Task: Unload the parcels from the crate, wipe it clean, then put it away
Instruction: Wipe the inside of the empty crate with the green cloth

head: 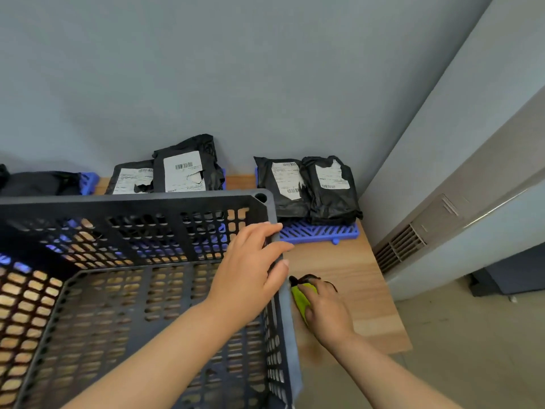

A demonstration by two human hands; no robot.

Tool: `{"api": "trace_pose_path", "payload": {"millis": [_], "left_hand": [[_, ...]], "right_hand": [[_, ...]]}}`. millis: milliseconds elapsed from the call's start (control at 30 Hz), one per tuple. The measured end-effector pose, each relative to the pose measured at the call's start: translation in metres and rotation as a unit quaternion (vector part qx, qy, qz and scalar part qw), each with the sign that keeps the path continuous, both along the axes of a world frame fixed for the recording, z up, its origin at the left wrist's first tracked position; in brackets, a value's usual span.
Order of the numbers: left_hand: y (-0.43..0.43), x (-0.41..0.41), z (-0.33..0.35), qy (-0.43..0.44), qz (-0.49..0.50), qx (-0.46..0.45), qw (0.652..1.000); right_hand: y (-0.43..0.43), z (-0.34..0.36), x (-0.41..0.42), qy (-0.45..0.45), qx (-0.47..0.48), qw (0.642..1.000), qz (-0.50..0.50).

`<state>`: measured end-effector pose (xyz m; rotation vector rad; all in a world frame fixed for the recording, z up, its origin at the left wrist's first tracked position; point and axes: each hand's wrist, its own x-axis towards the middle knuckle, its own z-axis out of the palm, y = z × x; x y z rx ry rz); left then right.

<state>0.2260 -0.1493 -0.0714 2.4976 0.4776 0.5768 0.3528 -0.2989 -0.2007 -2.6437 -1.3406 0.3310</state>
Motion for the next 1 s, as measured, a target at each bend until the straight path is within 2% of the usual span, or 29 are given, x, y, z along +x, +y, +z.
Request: {"api": "trace_pose_path", "payload": {"millis": [167, 500, 733, 1000], "left_hand": [[0.0, 0.001, -0.005, -0.012, -0.005, -0.03, 0.999], [0.003, 0.001, -0.011, -0.008, -0.016, -0.058, 0.998], [0.002, 0.0, -0.01, -0.004, -0.018, -0.068, 0.997], [0.003, -0.002, -0.006, 0.002, -0.025, -0.066, 0.997]], "right_hand": [[0.0, -0.023, 0.002, 0.0, -0.131, 0.991, -0.006], [0.01, -0.037, 0.005, 0.009, -0.152, 0.988, -0.019], [0.008, -0.032, 0.008, 0.02, -0.089, 0.996, 0.0], [0.021, 0.009, 0.005, 0.103, 0.093, 0.99, -0.001]]}}
